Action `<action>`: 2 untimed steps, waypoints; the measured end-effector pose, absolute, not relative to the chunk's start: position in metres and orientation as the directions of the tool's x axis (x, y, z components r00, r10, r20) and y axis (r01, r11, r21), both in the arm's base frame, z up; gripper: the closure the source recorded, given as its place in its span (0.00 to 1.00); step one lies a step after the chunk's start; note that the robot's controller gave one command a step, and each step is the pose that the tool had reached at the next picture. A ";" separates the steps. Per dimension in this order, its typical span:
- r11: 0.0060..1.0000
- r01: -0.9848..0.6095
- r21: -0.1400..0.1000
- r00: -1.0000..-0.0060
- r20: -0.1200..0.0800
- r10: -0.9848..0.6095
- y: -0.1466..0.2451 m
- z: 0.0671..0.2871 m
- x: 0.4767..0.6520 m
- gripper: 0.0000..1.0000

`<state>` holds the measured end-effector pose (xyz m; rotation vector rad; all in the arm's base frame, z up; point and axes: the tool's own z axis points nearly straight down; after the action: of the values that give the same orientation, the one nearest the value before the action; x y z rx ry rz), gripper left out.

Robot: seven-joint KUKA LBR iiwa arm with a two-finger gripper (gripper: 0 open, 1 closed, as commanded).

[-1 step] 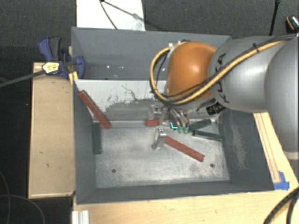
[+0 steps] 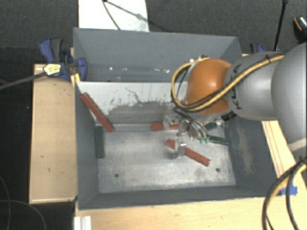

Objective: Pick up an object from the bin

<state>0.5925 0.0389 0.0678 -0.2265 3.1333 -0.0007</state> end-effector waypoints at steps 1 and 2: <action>0.994 -0.114 -0.001 -0.994 0.002 -0.114 -0.009 0.071 0.580 0.00; 0.994 -0.114 0.001 -0.994 0.000 -0.114 -0.006 0.071 0.581 1.00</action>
Offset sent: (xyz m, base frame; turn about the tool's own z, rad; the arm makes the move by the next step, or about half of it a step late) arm -0.0125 -0.0444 0.0022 0.0243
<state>0.5805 -0.0055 0.0709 -0.1787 3.1367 0.0017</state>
